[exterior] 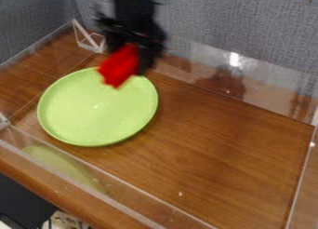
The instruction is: Put the red object on the right side
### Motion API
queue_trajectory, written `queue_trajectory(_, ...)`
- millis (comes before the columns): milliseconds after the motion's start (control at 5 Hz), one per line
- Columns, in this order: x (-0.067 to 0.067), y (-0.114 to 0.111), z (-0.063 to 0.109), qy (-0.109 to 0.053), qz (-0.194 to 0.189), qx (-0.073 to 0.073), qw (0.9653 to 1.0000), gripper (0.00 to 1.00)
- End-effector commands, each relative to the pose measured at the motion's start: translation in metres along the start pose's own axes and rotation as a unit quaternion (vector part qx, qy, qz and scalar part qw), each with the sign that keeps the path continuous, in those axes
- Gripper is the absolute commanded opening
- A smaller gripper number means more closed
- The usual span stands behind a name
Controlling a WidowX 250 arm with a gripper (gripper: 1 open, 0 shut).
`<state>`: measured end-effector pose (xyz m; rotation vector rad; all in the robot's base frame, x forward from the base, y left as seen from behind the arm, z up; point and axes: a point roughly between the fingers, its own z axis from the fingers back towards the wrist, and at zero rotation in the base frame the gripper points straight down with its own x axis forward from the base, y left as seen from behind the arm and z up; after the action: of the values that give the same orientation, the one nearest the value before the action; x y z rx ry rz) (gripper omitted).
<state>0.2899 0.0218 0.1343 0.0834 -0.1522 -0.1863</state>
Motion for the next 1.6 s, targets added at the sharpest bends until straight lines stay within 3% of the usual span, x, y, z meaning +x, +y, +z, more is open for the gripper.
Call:
queue_trajectory(0, 0.018, -0.044, 0.010, -0.034, -0.041, -0.012, 0.9985, 0.00)
queue_trajectory(200, 0.027, -0.092, -0.004, -0.026, -0.061, -0.031, 0.9973, 0.00)
queue_trajectory(400, 0.035, -0.120, -0.026, -0.016, -0.069, -0.043, 0.9965, 0.00)
queue_trajectory(600, 0.034, -0.145, -0.051, -0.015, -0.103, -0.059, 0.9929, 0.00)
queue_trajectory(800, 0.030, -0.150, -0.070, 0.001, -0.125, -0.062, 0.9902, 1.00)
queue_trajectory(1200, 0.039, -0.143, -0.082, 0.006, -0.146, -0.058, 0.9876, 1.00)
queue_trajectory(1400, 0.044, -0.139, -0.082, 0.007, -0.152, -0.053, 0.9870, 0.00)
